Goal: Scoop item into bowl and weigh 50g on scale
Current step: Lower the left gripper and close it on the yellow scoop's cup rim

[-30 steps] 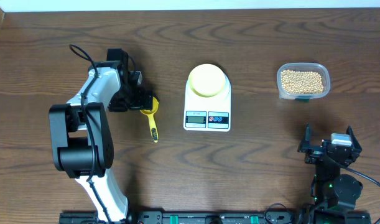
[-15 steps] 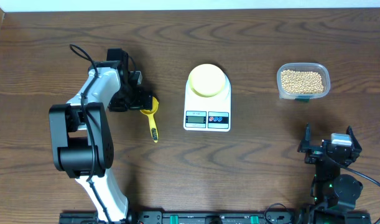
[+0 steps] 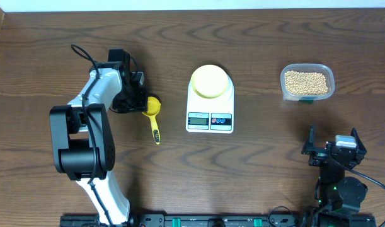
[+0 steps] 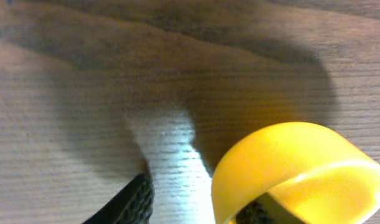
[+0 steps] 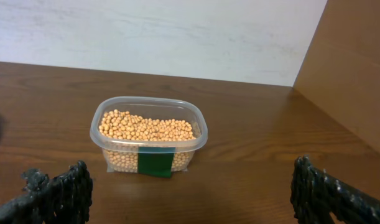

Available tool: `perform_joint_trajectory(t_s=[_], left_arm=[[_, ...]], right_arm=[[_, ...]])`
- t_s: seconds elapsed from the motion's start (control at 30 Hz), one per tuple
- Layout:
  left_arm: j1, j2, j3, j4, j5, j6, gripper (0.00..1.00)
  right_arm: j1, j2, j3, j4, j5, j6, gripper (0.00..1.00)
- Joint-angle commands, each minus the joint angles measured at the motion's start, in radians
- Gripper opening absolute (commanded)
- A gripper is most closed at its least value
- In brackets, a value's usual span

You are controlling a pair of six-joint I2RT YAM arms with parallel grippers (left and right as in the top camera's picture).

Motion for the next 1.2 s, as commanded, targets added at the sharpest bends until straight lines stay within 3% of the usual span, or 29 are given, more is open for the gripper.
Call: perform_joint_trajectory(t_s=[0.0, 0.13, 0.2, 0.4, 0.53, 1.17], left_arm=[[-0.001, 0.014, 0.017, -0.003, 0.008, -0.007, 0.37], [-0.001, 0.014, 0.017, -0.003, 0.008, -0.007, 0.31], [-0.001, 0.014, 0.017, -0.003, 0.008, -0.007, 0.22], [-0.001, 0.014, 0.017, -0.003, 0.008, -0.007, 0.19], [-0.001, 0.014, 0.017, -0.003, 0.008, -0.007, 0.08], [-0.001, 0.014, 0.017, -0.003, 0.008, -0.007, 0.08]], right_arm=[[-0.001, -0.006, -0.002, -0.004, 0.004, 0.01, 0.99], [-0.001, -0.006, -0.002, -0.004, 0.004, 0.01, 0.99], [-0.002, -0.006, -0.002, -0.004, 0.004, 0.01, 0.99], [-0.002, -0.006, -0.002, -0.004, 0.004, 0.01, 0.99], [-0.002, -0.006, -0.002, -0.004, 0.004, 0.01, 0.99], [-0.001, -0.007, -0.002, -0.004, 0.004, 0.01, 0.99]])
